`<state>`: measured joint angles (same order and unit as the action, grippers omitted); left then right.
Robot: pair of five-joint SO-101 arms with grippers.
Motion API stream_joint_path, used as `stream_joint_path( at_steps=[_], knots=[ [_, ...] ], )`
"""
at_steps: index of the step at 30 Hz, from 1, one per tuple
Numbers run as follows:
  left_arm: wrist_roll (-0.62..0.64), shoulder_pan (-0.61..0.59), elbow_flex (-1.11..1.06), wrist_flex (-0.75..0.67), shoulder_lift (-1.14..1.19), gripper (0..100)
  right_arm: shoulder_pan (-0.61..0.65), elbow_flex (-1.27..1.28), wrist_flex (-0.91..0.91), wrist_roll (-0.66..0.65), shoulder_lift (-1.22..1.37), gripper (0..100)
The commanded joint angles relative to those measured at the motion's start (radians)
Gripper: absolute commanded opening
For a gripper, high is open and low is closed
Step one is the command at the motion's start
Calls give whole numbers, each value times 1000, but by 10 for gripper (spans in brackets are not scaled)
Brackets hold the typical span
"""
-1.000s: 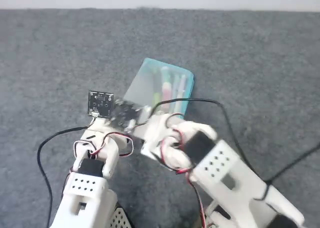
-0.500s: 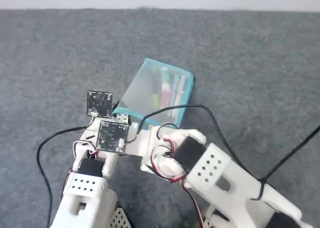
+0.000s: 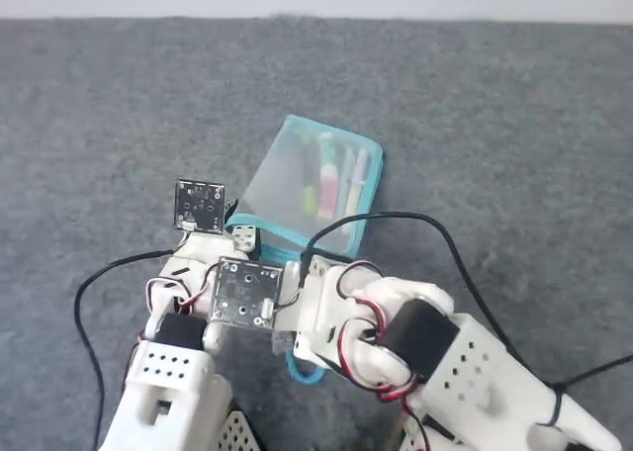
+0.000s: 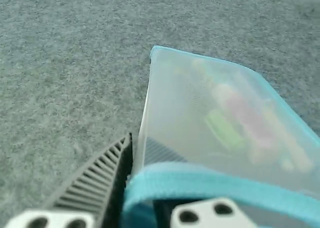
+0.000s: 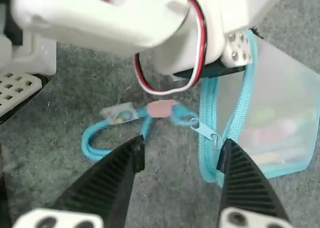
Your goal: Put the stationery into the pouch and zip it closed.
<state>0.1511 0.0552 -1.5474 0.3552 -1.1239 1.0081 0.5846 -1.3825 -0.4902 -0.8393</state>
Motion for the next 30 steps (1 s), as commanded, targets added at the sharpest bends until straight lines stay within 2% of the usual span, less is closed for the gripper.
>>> stream_joint_path(
  at_steps=[1, 5, 11, 19, 24, 30],
  knots=[
    [8, -3, 81, -17, 3, 10, -7, -52, -25, -6, -51, 236],
    [8, -3, 81, -15, 3, 10, -174, 57, 45, -41, -61, 236],
    [8, -3, 81, -15, 3, 10, -332, 334, 308, -138, -70, 236],
    [8, -3, 81, -15, 3, 10, -348, 419, 452, -144, -61, 235],
    [8, -2, 77, -14, 3, 10, -343, 493, 630, -43, -61, 234],
    [8, 12, 74, -14, 3, 10, -344, 542, 719, -37, -61, 206]
  ],
)
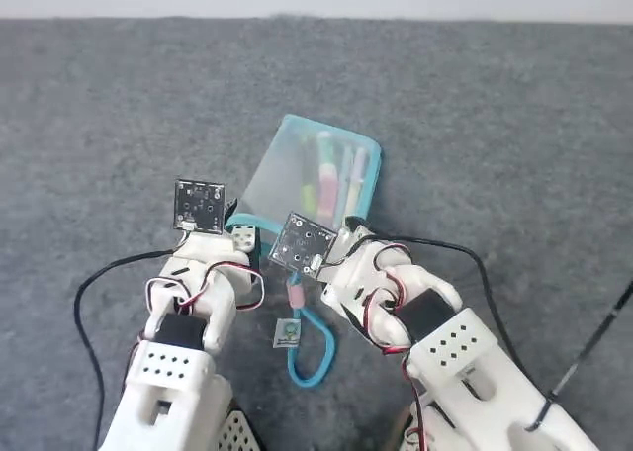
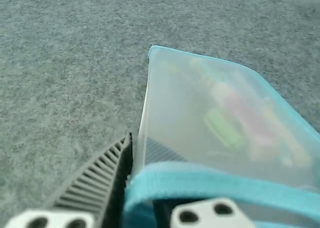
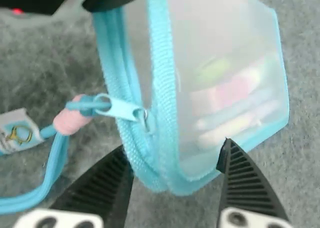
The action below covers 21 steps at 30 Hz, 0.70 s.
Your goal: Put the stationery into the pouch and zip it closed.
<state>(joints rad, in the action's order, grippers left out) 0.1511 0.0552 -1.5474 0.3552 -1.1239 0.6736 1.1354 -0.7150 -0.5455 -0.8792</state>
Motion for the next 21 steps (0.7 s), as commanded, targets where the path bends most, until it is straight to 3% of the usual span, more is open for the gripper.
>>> stream_joint_path(
  at_steps=[1, 7, 12, 16, 21],
  knots=[
    [6, 26, 74, -11, 3, 10, -10, -9, 59, 20, -21, 184],
    [-46, 84, 74, 11, 2, 11, -15, -11, 81, 89, -21, 9],
    [-51, 84, 73, 12, -3, 12, -85, -11, 71, 98, -21, 7],
    [-129, 84, 77, 14, -6, 19, -214, -14, 71, 192, -19, 6],
    [-158, 84, 79, 14, -6, 103, -259, -14, 71, 203, -18, 6]
  ],
)
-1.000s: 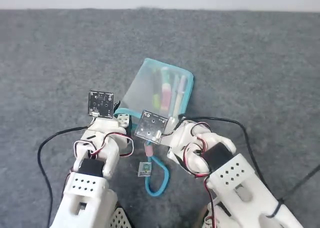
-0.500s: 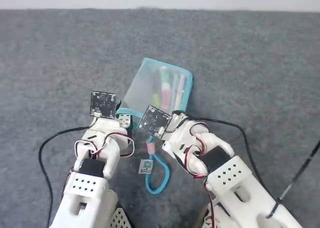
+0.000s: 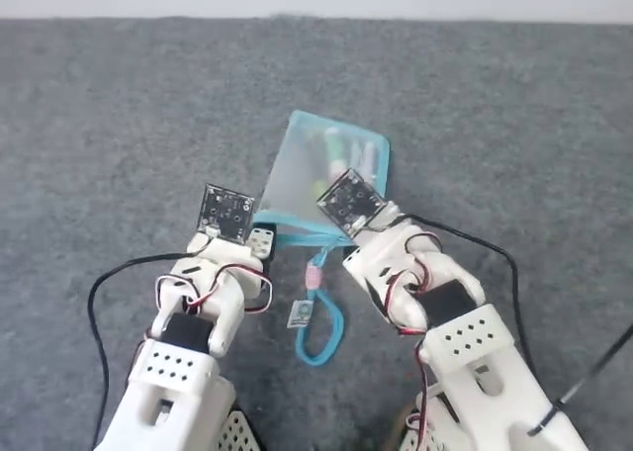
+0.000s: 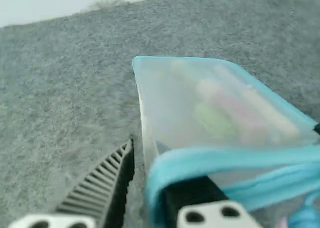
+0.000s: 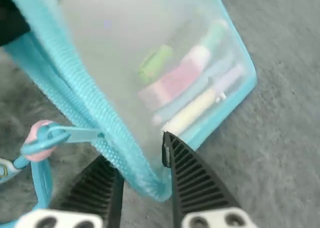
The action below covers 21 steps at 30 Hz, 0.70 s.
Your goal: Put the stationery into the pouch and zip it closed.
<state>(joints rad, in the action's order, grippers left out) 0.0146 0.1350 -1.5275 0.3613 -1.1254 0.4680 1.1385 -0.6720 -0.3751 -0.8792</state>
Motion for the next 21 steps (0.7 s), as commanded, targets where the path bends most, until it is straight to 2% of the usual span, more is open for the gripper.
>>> stream_joint_path(
  at_steps=[1, 5, 10, 16, 21],
  knots=[
    [-21, 5, 59, 8, -5, 111, -54, -17, 28, 32, -18, 6],
    [-21, 5, 61, 8, -6, 111, -110, -43, 38, 66, 19, 6],
    [-21, 5, 61, 8, -6, 111, -185, -166, 35, 135, 245, 6],
    [-18, -29, 79, 9, -8, 111, -189, -311, 31, 189, 519, 6],
    [-18, -31, 84, 14, -8, 115, -189, -376, 30, 206, 588, 6]
  ],
)
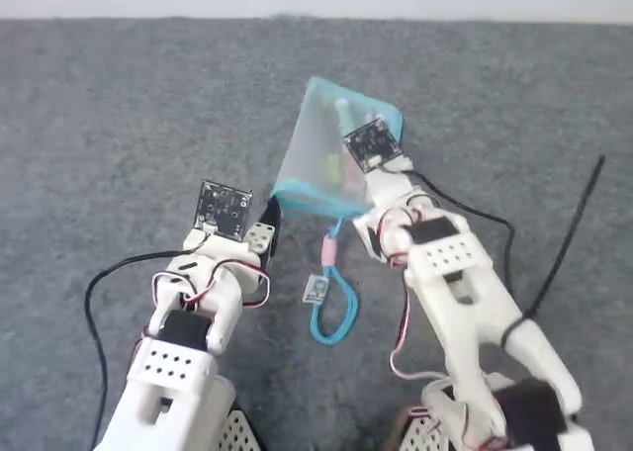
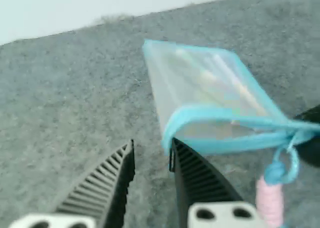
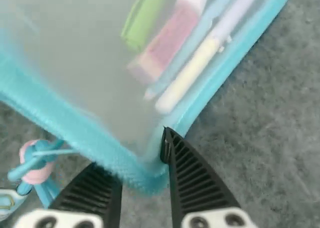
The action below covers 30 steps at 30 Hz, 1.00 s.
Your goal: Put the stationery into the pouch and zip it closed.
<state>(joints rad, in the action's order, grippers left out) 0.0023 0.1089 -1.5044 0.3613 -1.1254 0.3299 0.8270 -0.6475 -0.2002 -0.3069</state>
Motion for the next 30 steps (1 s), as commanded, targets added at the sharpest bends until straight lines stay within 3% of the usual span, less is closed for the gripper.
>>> stream_joint_path(
  at_steps=[1, 4, 7, 12, 20, 30],
  knots=[
    [-8, 8, 61, 14, -8, 116, -51, -69, 5, 31, 16, 6],
    [-9, 48, 59, 28, -8, 151, -50, -74, 5, 44, 16, 6],
    [-9, 78, 97, 130, -8, 221, -48, -84, 4, 48, 15, 6],
    [-9, 135, 163, 265, -6, 205, -44, -152, -81, 49, 4, 6],
    [-34, 256, 130, 264, -5, 207, -31, -110, -193, 43, -208, 7],
    [-35, 261, 128, 270, -5, 249, 93, 43, -197, -18, -398, 7]
  ],
)
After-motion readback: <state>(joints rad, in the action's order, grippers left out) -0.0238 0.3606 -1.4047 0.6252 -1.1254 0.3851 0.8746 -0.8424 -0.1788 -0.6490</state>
